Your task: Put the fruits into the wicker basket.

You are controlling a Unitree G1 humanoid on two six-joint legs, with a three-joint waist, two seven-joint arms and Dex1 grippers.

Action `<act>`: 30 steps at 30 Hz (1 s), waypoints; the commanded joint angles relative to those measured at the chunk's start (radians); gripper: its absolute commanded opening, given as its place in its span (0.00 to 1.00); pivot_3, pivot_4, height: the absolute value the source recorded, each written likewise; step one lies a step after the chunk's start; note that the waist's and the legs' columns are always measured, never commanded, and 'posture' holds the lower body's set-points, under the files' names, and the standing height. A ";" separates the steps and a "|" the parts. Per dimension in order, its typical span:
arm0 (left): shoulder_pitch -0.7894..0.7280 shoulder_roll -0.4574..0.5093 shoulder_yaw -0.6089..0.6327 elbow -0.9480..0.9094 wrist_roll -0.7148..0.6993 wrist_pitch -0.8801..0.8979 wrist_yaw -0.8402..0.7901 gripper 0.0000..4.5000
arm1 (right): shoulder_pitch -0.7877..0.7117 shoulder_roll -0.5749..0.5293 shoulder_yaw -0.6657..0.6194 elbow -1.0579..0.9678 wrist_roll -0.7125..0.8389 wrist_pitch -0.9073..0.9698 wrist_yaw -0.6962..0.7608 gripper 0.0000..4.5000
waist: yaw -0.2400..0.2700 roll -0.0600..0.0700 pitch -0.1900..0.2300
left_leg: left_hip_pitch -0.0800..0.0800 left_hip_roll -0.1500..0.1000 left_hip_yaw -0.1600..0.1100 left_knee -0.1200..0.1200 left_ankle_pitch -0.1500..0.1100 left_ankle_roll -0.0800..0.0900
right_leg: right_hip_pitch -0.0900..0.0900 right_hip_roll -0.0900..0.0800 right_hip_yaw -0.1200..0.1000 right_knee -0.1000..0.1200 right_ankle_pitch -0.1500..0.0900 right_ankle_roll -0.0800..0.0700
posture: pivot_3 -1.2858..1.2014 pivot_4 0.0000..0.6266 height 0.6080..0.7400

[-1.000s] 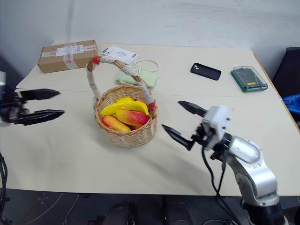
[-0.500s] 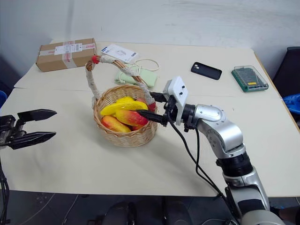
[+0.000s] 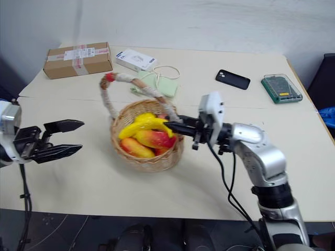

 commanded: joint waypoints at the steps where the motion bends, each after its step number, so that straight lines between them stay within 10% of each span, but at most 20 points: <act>1: -0.051 -0.021 -0.043 0.005 0.001 -0.027 -0.004 1.00 | 0.071 -0.062 -0.260 -0.124 0.083 0.011 -0.100 0.04 | 0.005 0.000 0.000 | 0.000 0.000 0.000 0.000 0.000 0.000 | 0.000 0.000 0.000 -0.001 0.000 0.000 | 0.52 0.24 1.00; 9: -0.201 -0.106 -0.181 0.111 0.044 -0.071 -0.058 1.00 | 0.341 -0.156 -0.632 -0.031 0.004 -0.094 -0.119 0.04 | 0.002 0.001 0.000 | 0.002 -0.001 0.002 0.000 0.000 0.000 | 0.002 0.002 0.002 -0.002 0.001 0.002 | 0.52 0.24 1.00; 21: -0.361 -0.220 -0.265 0.276 0.142 -0.180 -0.068 1.00 | 0.383 -0.163 -0.652 0.366 -0.079 -0.298 -0.068 0.04 | -0.009 0.007 0.003 | 0.006 -0.001 0.004 0.000 0.001 -0.001 | 0.005 0.006 0.005 -0.002 0.002 0.003 | 0.52 0.24 1.00; 30: -0.397 -0.147 -0.350 0.376 0.202 -0.076 -0.175 1.00 | 0.488 -0.214 -0.709 0.324 -0.085 -0.355 -0.040 0.73 | -0.007 0.009 0.004 | 0.006 0.000 0.002 0.000 0.002 -0.002 | 0.005 0.007 0.005 -0.002 0.002 0.003 | 0.52 0.24 1.00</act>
